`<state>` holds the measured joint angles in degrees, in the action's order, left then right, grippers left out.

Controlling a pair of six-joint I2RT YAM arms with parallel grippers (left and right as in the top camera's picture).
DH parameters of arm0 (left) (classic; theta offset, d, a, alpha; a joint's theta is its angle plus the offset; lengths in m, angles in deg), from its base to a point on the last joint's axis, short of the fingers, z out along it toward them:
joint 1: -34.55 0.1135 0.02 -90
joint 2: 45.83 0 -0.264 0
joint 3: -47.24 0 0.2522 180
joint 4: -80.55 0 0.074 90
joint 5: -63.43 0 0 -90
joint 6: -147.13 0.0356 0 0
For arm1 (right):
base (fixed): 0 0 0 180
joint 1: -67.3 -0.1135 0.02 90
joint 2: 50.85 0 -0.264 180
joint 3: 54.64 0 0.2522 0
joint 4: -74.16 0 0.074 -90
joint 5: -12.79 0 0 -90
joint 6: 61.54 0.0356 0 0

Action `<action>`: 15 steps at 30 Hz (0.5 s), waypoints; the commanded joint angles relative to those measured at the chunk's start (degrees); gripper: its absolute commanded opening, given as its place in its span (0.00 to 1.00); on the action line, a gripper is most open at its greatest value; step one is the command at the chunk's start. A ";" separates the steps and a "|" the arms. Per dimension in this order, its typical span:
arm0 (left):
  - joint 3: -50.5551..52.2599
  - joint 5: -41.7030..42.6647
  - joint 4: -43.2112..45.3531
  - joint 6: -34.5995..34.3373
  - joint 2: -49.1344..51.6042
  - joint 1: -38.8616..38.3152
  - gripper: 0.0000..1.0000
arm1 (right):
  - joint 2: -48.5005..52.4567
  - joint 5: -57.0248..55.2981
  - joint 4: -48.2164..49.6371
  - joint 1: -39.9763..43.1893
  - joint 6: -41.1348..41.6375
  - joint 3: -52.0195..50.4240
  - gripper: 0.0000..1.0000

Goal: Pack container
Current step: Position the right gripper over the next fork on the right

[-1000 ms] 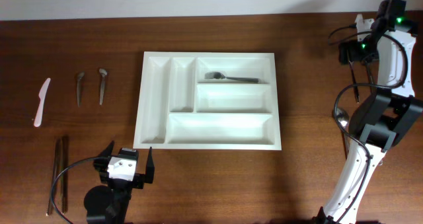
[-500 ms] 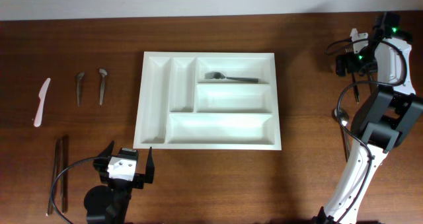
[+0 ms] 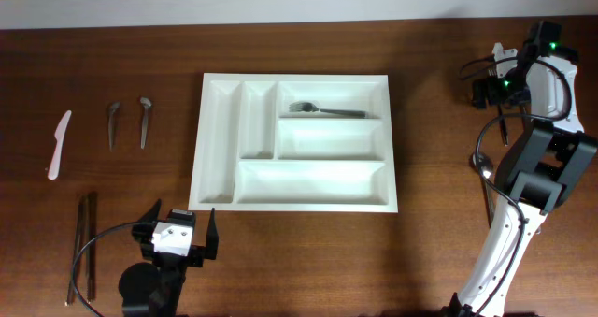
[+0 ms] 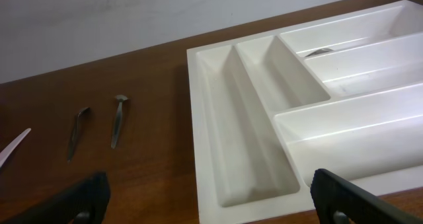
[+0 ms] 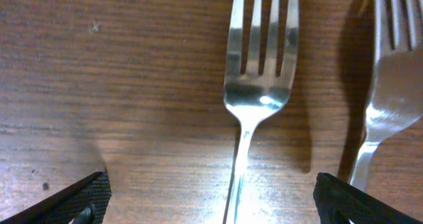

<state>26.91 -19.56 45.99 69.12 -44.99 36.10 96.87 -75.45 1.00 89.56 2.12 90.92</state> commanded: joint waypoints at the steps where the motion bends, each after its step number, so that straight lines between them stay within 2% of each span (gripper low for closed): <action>1: 0.22 -0.44 -0.04 0.72 -0.44 0.28 0.99 | 1.64 0.15 1.05 0.26 -0.37 -0.35 0.98; 6: 0.22 -0.44 -0.04 0.72 -0.44 0.28 0.99 | 1.66 0.15 2.03 0.26 -0.17 -0.35 0.88; 15: 0.22 -0.44 -0.07 0.72 -0.44 0.28 0.99 | 2.36 2.99 2.23 0.33 -0.15 -0.35 0.88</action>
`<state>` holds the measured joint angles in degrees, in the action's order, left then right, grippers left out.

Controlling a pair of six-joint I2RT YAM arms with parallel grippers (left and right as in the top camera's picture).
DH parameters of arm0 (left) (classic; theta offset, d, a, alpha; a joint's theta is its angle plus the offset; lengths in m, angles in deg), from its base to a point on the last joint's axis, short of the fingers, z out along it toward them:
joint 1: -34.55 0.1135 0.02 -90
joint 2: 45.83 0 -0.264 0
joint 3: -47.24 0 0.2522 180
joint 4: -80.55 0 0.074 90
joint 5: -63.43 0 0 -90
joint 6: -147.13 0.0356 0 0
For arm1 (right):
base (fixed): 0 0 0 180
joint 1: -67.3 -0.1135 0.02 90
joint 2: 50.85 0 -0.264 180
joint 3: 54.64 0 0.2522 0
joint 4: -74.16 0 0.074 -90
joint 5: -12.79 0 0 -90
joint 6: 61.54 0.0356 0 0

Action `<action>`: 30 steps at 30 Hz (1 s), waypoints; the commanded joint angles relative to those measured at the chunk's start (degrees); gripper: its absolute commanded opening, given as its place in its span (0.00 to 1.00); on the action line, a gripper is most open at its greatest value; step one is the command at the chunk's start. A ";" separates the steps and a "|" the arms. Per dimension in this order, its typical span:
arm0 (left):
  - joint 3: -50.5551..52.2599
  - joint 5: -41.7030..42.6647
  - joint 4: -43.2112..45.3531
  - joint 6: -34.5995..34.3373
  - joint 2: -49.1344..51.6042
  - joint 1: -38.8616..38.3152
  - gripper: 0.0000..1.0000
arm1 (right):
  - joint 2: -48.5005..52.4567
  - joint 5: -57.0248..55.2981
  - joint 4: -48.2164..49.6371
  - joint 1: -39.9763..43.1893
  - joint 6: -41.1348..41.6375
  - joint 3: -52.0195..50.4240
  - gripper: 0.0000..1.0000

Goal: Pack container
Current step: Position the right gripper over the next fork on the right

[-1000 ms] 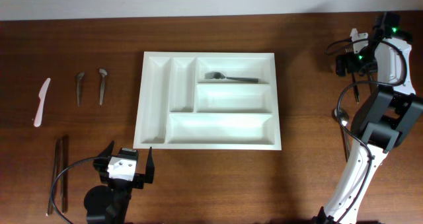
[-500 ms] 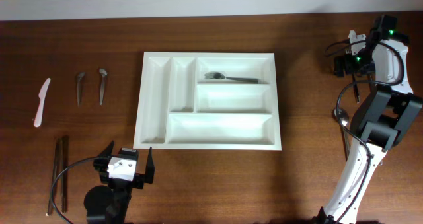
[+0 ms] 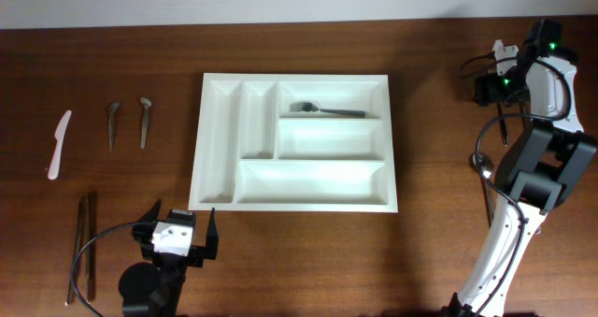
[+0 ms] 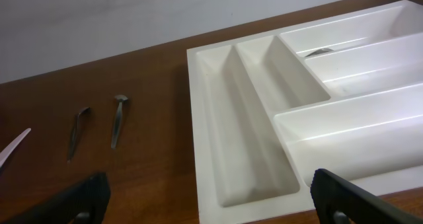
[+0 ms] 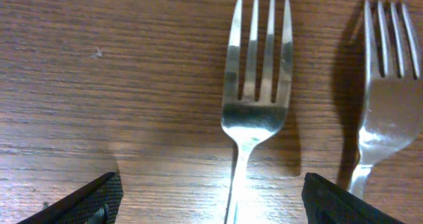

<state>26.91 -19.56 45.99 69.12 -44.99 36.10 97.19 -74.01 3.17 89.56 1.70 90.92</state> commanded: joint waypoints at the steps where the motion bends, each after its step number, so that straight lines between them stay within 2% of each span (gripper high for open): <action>1: 0.22 -0.44 -0.04 0.72 -0.44 0.28 0.99 | 2.23 1.81 0.04 0.31 0.24 -0.35 0.87; 14: 0.22 -0.44 -0.04 0.72 -0.44 0.28 0.99 | 4.83 2.19 -0.98 0.33 0.22 -0.35 0.86; 17: 0.22 -0.44 -0.04 0.72 -0.44 0.28 0.99 | 4.85 2.16 -0.70 0.39 0.22 -0.35 0.74; 20: 0.22 -0.44 -0.04 0.72 -0.44 0.28 0.99 | 4.85 2.19 -0.31 0.63 0.24 -0.35 0.66; 30: 0.22 -0.44 -0.07 0.72 -0.44 0.28 0.99 | 4.85 2.21 0.07 3.39 0.24 -0.35 0.62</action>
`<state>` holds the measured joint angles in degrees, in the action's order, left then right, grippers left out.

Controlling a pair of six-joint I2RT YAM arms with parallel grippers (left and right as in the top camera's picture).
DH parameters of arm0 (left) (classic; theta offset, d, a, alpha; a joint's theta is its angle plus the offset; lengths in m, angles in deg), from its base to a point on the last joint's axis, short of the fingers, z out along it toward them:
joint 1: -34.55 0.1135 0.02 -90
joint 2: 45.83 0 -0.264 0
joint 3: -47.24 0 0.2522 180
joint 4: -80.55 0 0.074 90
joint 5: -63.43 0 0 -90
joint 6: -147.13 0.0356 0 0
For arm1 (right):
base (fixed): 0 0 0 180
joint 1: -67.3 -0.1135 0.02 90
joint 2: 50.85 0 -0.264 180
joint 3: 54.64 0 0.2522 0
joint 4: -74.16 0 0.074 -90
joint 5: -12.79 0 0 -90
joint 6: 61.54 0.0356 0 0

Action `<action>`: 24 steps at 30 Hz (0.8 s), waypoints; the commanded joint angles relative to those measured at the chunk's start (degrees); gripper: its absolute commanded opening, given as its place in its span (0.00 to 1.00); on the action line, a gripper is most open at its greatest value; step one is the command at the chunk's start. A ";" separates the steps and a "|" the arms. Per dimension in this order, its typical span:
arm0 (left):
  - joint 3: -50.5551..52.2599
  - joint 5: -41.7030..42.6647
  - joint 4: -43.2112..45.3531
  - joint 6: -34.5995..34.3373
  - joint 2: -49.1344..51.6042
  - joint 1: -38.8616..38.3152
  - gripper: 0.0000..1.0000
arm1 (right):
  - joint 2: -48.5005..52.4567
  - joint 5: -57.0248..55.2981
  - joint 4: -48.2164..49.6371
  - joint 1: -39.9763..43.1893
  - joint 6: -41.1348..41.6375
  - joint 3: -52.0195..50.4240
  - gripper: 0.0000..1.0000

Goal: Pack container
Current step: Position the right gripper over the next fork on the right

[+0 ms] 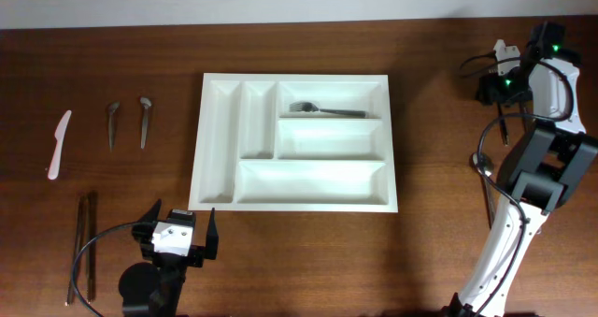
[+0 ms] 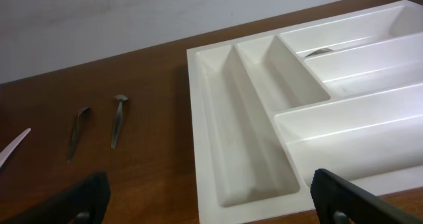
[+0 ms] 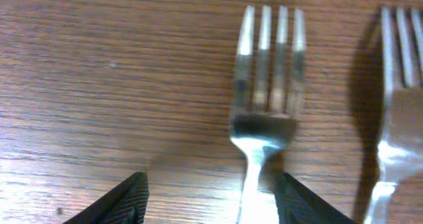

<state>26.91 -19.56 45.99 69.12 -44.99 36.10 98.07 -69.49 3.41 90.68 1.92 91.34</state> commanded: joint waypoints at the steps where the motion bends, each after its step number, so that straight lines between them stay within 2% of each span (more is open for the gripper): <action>1: 0.22 -0.44 -0.04 0.72 -0.44 0.28 0.99 | 3.98 -2.34 -0.17 2.58 0.02 -0.76 0.60; 3: 0.22 -0.44 -0.04 0.72 -0.44 0.28 0.99 | 3.98 -2.34 -0.15 2.95 0.00 -0.76 0.56; 8: 0.22 -0.44 -0.04 0.72 -0.44 0.28 0.99 | 3.98 -2.34 0.24 2.89 -0.22 -0.76 0.53; 11: 0.22 -0.44 -0.04 0.72 -0.44 0.28 0.99 | 3.98 -2.32 0.52 2.51 -0.24 -0.76 0.46; 16: 0.22 -0.44 -0.04 0.72 -0.44 0.28 0.99 | 3.98 -2.10 1.01 2.36 -0.22 -0.76 0.44; 19: 0.22 -0.44 -0.04 0.72 -0.44 0.28 0.99 | 3.98 -2.10 1.14 2.34 -0.22 -0.76 0.34; 24: 0.22 -0.44 -0.04 0.72 -0.44 0.28 0.99 | 3.98 -1.90 1.36 1.77 -0.20 -0.76 0.33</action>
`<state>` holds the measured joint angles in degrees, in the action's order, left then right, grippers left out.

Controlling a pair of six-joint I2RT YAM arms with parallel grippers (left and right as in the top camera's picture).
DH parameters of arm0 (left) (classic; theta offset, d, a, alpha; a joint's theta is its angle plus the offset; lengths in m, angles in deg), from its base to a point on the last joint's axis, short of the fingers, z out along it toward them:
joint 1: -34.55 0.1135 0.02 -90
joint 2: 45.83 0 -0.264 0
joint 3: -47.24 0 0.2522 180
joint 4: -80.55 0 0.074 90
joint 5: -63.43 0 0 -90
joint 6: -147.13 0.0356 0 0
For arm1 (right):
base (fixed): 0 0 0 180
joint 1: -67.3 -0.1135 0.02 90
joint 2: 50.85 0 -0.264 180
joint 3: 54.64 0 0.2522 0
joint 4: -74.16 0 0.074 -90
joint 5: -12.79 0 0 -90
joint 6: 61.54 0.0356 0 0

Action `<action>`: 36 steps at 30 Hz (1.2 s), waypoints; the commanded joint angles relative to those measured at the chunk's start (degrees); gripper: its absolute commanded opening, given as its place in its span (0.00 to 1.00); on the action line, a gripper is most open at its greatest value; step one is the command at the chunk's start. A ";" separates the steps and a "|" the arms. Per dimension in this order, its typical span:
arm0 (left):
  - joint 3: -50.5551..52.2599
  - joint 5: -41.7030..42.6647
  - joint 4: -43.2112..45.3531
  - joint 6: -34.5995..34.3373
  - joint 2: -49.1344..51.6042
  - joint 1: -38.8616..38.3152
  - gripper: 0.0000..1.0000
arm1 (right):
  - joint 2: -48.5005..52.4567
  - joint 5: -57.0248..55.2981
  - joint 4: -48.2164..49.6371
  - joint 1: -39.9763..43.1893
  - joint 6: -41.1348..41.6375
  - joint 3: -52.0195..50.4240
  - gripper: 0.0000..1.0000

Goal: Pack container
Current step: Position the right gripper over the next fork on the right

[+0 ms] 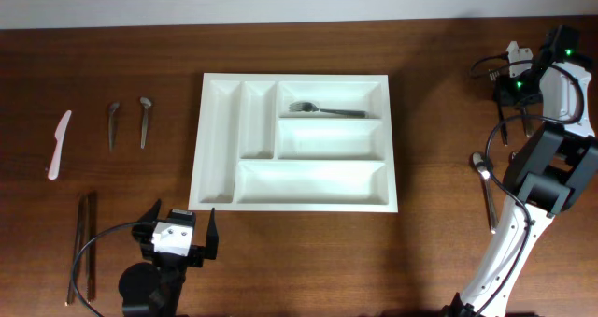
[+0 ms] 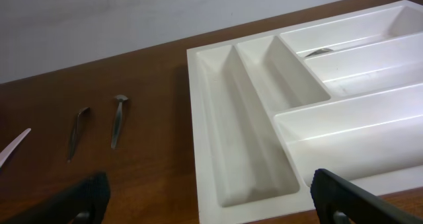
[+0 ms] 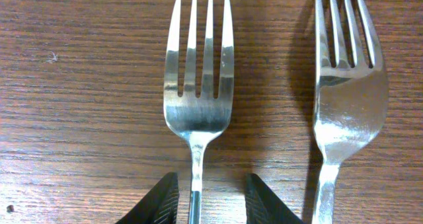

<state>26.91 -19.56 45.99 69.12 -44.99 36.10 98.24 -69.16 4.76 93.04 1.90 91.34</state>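
Note:
A white cutlery tray (image 1: pixel 295 77) lies mid-table, with one fork (image 1: pixel 327 110) in its top right compartment. In the right wrist view two steel forks lie side by side on the wood. My right gripper (image 3: pixel 211 199) straddles the handle of the left fork (image 3: pixel 198 85). Its fingers (image 3: pixel 162 201) stand close on either side, with a gap still showing. The other fork (image 3: pixel 347 85) lies to the right, outside the jaws. At the far right of the table is my right gripper (image 1: pixel 517 85). My left gripper (image 1: pixel 177 235) is open and empty at the front left, facing the tray (image 2: pixel 218 204).
A spoon (image 1: pixel 485 188) lies at the right, below the forks. At the left lie a white plastic knife (image 1: pixel 59 144), two small metal pieces (image 1: pixel 112 123) (image 1: pixel 145 121) and a pair of dark sticks (image 1: pixel 84 247).
My right gripper's fingers have drawn closer together around the left fork's handle, and both forks now show whole tines. In the overhead view the right wrist sits a little further right. The left arm is unchanged.
My right gripper hung wide open low over the left fork, its fingers at the frame's edges. The fingers then stood nearer each time, and now they flank the fork's handle closely. The left gripper stayed open at the front left, and the tray held one fork throughout.

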 commanded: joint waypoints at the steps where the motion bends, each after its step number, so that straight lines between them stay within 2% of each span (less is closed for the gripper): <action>1: 0.22 -0.44 -0.04 0.72 -0.44 0.28 0.99 | 3.80 -2.25 0.24 -0.98 -0.17 -0.76 0.33; 10: 0.22 -0.44 -0.07 0.72 -0.44 0.28 0.99 | 3.89 -2.19 1.70 -2.67 -0.13 -0.76 0.31; 24: 0.22 -0.44 -0.04 0.72 -0.44 0.28 0.99 | 4.02 -2.19 1.73 -2.86 0.04 -0.76 0.14; 31: 0.22 -0.44 -0.04 0.72 -0.44 0.28 0.99 | 4.02 -2.23 1.73 -2.86 0.07 -0.76 0.14; 36: 0.22 -0.44 -0.04 0.72 -0.44 0.28 0.99 | 4.02 -2.25 1.70 -2.86 0.07 -0.76 0.08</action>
<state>26.91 -19.58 45.99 69.12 -44.99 36.10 98.42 -70.21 6.73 90.70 1.72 91.34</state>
